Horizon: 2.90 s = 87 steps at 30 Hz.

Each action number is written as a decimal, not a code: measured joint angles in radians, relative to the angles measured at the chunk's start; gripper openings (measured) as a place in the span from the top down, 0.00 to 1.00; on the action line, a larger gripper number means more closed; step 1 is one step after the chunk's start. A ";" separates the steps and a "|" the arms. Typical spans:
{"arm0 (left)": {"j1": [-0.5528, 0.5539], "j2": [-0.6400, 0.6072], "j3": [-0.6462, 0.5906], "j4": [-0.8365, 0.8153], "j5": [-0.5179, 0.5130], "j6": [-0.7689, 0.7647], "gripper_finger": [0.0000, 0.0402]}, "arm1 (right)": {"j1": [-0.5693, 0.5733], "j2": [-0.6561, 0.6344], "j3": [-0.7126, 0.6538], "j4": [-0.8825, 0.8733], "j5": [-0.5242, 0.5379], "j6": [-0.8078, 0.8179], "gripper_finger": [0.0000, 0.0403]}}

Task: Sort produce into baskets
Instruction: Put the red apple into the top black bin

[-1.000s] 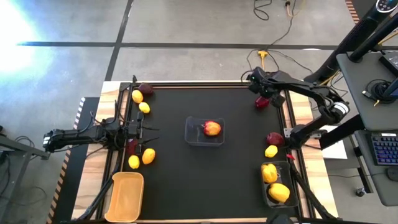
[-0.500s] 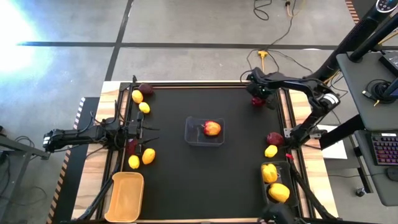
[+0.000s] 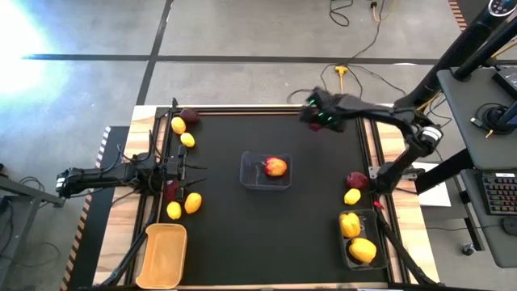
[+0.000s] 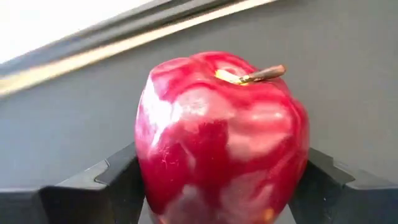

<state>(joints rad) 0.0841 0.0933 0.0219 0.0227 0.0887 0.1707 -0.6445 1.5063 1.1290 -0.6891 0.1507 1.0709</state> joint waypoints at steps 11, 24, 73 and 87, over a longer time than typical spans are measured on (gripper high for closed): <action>0.000 0.000 0.000 0.000 0.000 0.000 0.64 | 0.549 0.158 0.250 0.254 0.135 0.033 0.28; 0.000 0.000 0.000 0.000 0.000 0.000 0.64 | 0.551 0.492 0.572 -0.090 0.100 0.025 0.27; 0.000 0.000 0.000 0.000 0.000 0.000 0.64 | 0.691 0.193 0.517 -0.860 0.049 -0.041 0.09; 0.000 0.000 0.000 0.000 0.000 0.000 0.64 | 0.643 0.132 0.088 -0.881 -0.208 -0.637 0.09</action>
<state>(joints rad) 0.0841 0.0933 0.0216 0.0227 0.0887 0.1707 -0.0013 1.6379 1.2172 -1.5703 -0.0572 0.4339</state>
